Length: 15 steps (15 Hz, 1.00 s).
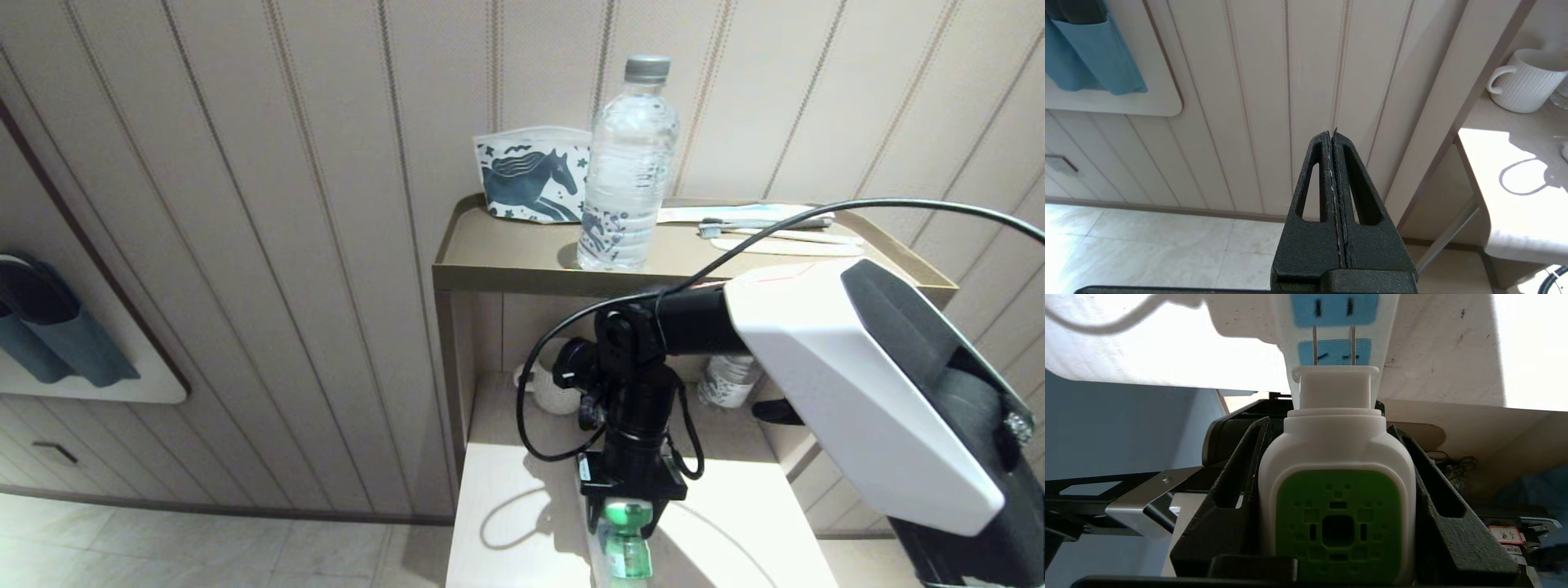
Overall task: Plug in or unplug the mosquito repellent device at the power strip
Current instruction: Insert the plug into the socket
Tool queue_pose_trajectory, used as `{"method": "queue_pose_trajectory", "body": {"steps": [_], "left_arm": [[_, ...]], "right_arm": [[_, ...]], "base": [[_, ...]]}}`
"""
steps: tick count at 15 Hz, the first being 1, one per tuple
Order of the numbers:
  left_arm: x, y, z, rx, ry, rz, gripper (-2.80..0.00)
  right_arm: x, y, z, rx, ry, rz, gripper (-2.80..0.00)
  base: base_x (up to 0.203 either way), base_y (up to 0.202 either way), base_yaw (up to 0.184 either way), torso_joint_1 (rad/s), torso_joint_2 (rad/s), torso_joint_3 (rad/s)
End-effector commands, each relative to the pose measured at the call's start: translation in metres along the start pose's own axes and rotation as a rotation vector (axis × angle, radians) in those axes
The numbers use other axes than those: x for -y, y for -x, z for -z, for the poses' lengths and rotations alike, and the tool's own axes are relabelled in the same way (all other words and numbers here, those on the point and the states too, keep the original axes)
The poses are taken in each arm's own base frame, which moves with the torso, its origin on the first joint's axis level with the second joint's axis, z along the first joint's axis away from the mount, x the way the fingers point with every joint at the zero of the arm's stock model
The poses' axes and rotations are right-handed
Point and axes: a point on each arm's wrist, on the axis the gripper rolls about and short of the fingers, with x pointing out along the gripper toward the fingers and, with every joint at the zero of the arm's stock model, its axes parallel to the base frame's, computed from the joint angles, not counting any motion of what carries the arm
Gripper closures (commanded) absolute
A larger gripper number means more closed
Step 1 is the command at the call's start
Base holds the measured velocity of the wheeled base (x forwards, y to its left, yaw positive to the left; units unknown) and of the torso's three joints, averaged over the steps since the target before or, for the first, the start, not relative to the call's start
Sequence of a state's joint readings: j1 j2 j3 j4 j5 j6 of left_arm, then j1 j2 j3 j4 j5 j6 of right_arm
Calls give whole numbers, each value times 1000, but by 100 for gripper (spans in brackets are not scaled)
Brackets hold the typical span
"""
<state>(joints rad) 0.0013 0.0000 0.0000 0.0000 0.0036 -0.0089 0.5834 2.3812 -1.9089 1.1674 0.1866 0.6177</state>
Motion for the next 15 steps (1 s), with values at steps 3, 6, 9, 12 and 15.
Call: {"method": "queue_pose_trajectory", "body": {"steps": [3,6,9,12,15], "left_arm": [[0,0,0,-2,0,-1,0],[0,0,0,-2,0,-1,0],[0,0,0,-2,0,-1,0],[0,0,0,-2,0,0,0],[0,0,0,-2,-1,0,0]], "right_arm": [[1,8,4,7,-1,-6,0],[2,4,3,-8,0,4,0],[5,8,5,-16,-5,10,0],[11,19,17,-25,-8,15,0],[15,36,33,-6,5,3,0]], "base": [[0,0,0,0,0,0],[0,0,0,0,0,0],[0,0,0,0,0,0],[0,0,0,0,0,0],[0,0,0,0,0,0]]}}
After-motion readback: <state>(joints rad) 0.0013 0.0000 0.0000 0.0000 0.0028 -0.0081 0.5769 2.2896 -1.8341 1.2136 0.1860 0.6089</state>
